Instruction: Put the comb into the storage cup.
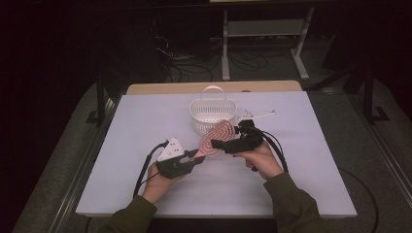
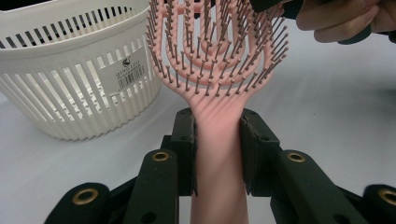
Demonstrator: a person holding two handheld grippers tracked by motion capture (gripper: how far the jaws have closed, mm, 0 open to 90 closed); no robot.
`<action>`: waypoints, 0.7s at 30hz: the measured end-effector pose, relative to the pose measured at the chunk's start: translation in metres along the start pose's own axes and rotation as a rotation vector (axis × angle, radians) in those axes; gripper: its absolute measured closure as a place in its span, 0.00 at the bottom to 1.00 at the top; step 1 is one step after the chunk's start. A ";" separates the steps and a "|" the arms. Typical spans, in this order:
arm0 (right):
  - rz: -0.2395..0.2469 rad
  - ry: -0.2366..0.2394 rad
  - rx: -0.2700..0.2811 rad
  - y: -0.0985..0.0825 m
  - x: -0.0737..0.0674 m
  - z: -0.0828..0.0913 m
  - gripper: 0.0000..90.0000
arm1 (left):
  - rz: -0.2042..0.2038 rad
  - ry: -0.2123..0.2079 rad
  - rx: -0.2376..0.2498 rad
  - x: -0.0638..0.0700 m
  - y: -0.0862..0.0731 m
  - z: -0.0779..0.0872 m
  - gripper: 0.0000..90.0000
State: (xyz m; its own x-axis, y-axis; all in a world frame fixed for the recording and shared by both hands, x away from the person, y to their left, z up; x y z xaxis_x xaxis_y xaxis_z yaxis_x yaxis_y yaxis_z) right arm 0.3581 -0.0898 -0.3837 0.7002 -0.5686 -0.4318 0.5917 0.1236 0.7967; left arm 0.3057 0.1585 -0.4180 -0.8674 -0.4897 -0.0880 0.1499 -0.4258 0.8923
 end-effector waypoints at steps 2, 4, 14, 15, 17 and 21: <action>-0.003 0.001 0.004 0.000 0.000 0.001 0.13 | 0.000 0.001 0.000 0.000 0.000 0.000 0.78; -0.007 0.004 0.009 0.000 0.001 0.002 0.15 | -0.005 -0.002 -0.002 0.000 0.000 0.000 0.78; -0.037 0.026 0.007 0.000 0.002 0.002 0.23 | -0.021 -0.005 -0.010 0.003 -0.001 -0.002 0.78; -0.038 0.027 0.006 0.000 0.002 0.002 0.24 | -0.022 -0.005 -0.010 0.003 -0.001 -0.003 0.78; -0.043 0.029 0.003 0.000 0.003 0.003 0.27 | -0.025 -0.004 -0.011 0.003 -0.002 -0.003 0.78; -0.054 0.037 0.001 0.000 0.003 0.004 0.31 | -0.028 -0.003 -0.012 0.003 -0.002 -0.003 0.78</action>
State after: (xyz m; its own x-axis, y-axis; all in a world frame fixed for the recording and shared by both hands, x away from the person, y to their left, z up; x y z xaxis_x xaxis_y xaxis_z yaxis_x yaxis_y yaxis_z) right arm 0.3589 -0.0946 -0.3839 0.6817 -0.5438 -0.4895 0.6283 0.0924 0.7724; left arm 0.3040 0.1550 -0.4213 -0.8726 -0.4756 -0.1116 0.1312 -0.4481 0.8843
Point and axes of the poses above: each handheld gripper's, and its own axes: z roughly backward along the jaws, y roughly out of its top, x roughly to its right, the point moved 1 cm from there along -z, roughly forward along the jaws, and after that the axes turned 5 degrees about -z, right-handed, at the moved point
